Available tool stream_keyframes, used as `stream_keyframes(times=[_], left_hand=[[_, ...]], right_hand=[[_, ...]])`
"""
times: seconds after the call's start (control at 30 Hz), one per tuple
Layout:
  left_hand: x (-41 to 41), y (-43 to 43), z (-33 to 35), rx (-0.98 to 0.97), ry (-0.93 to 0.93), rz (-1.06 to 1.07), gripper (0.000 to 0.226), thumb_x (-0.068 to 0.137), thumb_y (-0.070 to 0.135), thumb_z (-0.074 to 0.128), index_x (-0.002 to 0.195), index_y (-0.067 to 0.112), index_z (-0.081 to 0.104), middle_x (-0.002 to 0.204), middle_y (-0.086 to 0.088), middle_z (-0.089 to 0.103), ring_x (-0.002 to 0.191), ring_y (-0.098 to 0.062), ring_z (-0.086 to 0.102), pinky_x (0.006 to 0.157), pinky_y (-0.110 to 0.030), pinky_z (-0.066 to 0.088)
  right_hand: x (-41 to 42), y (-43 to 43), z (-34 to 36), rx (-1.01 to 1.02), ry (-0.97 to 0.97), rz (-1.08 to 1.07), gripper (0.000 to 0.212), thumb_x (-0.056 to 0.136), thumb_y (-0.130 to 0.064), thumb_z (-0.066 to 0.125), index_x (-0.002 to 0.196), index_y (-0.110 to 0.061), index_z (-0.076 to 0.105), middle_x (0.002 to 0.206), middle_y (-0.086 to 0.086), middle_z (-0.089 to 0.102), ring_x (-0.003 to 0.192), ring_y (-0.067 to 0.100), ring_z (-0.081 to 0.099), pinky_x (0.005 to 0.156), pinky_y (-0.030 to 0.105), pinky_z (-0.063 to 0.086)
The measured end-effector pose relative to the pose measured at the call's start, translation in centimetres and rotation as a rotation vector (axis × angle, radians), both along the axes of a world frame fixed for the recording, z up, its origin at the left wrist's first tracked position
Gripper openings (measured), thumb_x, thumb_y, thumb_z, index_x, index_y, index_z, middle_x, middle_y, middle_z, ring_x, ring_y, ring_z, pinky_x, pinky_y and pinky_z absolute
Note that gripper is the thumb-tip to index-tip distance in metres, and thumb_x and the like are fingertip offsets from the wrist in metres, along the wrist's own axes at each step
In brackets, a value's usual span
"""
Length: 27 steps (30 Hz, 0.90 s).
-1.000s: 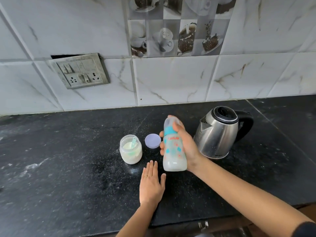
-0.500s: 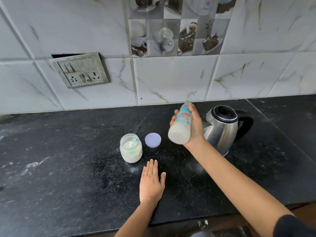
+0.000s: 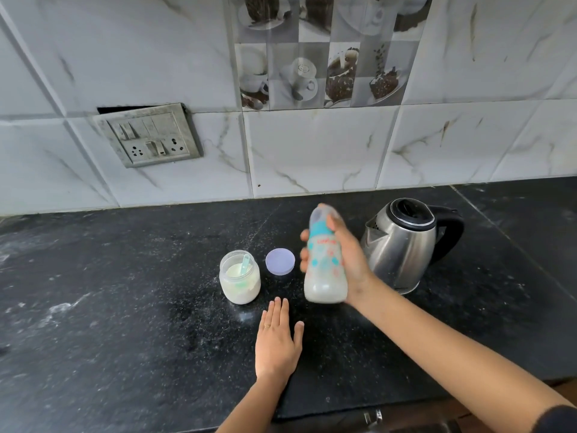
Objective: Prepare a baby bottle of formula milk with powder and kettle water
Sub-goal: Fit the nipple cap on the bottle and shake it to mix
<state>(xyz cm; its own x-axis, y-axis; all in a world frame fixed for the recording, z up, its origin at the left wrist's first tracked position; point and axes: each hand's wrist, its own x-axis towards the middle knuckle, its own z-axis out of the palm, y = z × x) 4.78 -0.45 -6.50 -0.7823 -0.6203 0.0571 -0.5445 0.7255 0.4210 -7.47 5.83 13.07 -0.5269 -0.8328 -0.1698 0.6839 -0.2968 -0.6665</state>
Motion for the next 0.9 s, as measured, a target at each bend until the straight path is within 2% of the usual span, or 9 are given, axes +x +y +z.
stream_keyframes(times=[0.07, 0.13, 0.23, 0.43, 0.57, 0.6, 0.7, 0.77, 0.9], left_hand=[[0.0, 0.1, 0.0, -0.004, -0.006, 0.001, 0.081, 0.084, 0.059, -0.001, 0.151, 0.015, 0.014, 0.159, -0.001, 0.011, 0.146, -0.011, 0.004, 0.112, -0.020, -0.013], [0.0, 0.1, 0.0, -0.010, -0.007, 0.001, 0.081, 0.084, 0.060, -0.002, 0.151, 0.016, 0.013, 0.159, 0.000, 0.009, 0.146, -0.011, 0.002, 0.113, -0.020, -0.012], [0.0, 0.1, -0.1, -0.012, -0.012, -0.001, 0.081, 0.085, 0.060, -0.003, 0.151, 0.016, 0.013, 0.159, 0.000, 0.009, 0.146, -0.010, 0.002, 0.112, -0.021, -0.012], [0.0, 0.1, -0.1, -0.009, -0.010, 0.012, 0.082, 0.084, 0.060, -0.002, 0.151, 0.017, 0.014, 0.159, 0.001, 0.010, 0.146, -0.009, 0.002, 0.113, -0.022, -0.010], [0.0, 0.1, 0.0, -0.027, -0.027, 0.003, 0.082, 0.084, 0.060, -0.004, 0.151, 0.016, 0.013, 0.159, 0.000, 0.009, 0.146, -0.010, 0.001, 0.112, -0.021, -0.012], [0.0, 0.1, 0.0, -0.031, -0.026, 0.006, 0.082, 0.084, 0.060, -0.004, 0.151, 0.016, 0.013, 0.159, 0.000, 0.009, 0.146, -0.010, 0.001, 0.112, -0.021, -0.012], [0.0, 0.1, 0.1, -0.022, -0.029, 0.008, 0.081, 0.084, 0.059, -0.003, 0.151, 0.016, 0.011, 0.159, 0.000, 0.008, 0.146, -0.010, 0.000, 0.112, -0.021, -0.012], [0.1, 0.2, 0.0, -0.021, -0.025, 0.008, 0.081, 0.084, 0.059, -0.002, 0.151, 0.016, 0.012, 0.159, 0.000, 0.009, 0.146, -0.010, 0.001, 0.113, -0.021, -0.012], [0.0, 0.2, -0.1, -0.026, -0.030, 0.007, 0.082, 0.084, 0.060, -0.004, 0.151, 0.016, 0.013, 0.159, 0.001, 0.009, 0.146, -0.010, 0.002, 0.113, -0.022, -0.010]], right_hand=[[0.7, 0.4, -0.6, 0.016, 0.062, 0.037, 0.029, 0.088, -0.035, 0.053, 0.116, -0.030, 0.050, 0.080, 0.008, 0.062, 0.054, 0.024, 0.056, 0.051, 0.031, 0.049], [-0.5, -0.1, 0.1, -0.008, -0.022, -0.024, 0.031, 0.086, -0.037, 0.055, 0.114, -0.024, 0.048, 0.078, 0.006, 0.061, 0.052, 0.022, 0.057, 0.050, 0.029, 0.050], [-2.8, -0.5, 1.1, 0.000, -0.162, -0.168, 0.030, 0.088, -0.040, 0.056, 0.098, -0.012, 0.053, 0.073, 0.004, 0.060, 0.050, 0.018, 0.059, 0.049, 0.024, 0.051], [0.4, 0.9, -0.1, 0.045, 0.002, -0.002, 0.030, 0.086, -0.035, 0.055, 0.115, -0.027, 0.049, 0.079, 0.008, 0.061, 0.052, 0.023, 0.057, 0.049, 0.029, 0.050], [-2.3, -0.2, 1.4, -0.003, -0.179, -0.181, 0.026, 0.090, -0.037, 0.055, 0.094, -0.012, 0.055, 0.073, 0.005, 0.060, 0.048, 0.018, 0.059, 0.049, 0.024, 0.052], [-2.2, -0.2, 1.4, 0.000, -0.172, -0.162, 0.025, 0.089, -0.037, 0.055, 0.094, -0.013, 0.054, 0.074, 0.005, 0.060, 0.048, 0.019, 0.059, 0.048, 0.025, 0.051], [0.4, 0.6, -0.2, 0.036, -0.032, 0.010, 0.033, 0.084, -0.036, 0.057, 0.115, -0.026, 0.050, 0.082, 0.008, 0.060, 0.052, 0.022, 0.057, 0.050, 0.029, 0.050], [0.9, 1.0, -0.4, 0.040, 0.015, 0.030, 0.032, 0.086, -0.036, 0.055, 0.117, -0.029, 0.051, 0.083, 0.009, 0.060, 0.054, 0.022, 0.057, 0.050, 0.030, 0.050], [-2.5, 0.2, 0.9, -0.014, -0.193, -0.154, 0.029, 0.090, -0.040, 0.055, 0.100, -0.013, 0.053, 0.076, 0.004, 0.061, 0.051, 0.018, 0.059, 0.049, 0.025, 0.052]])
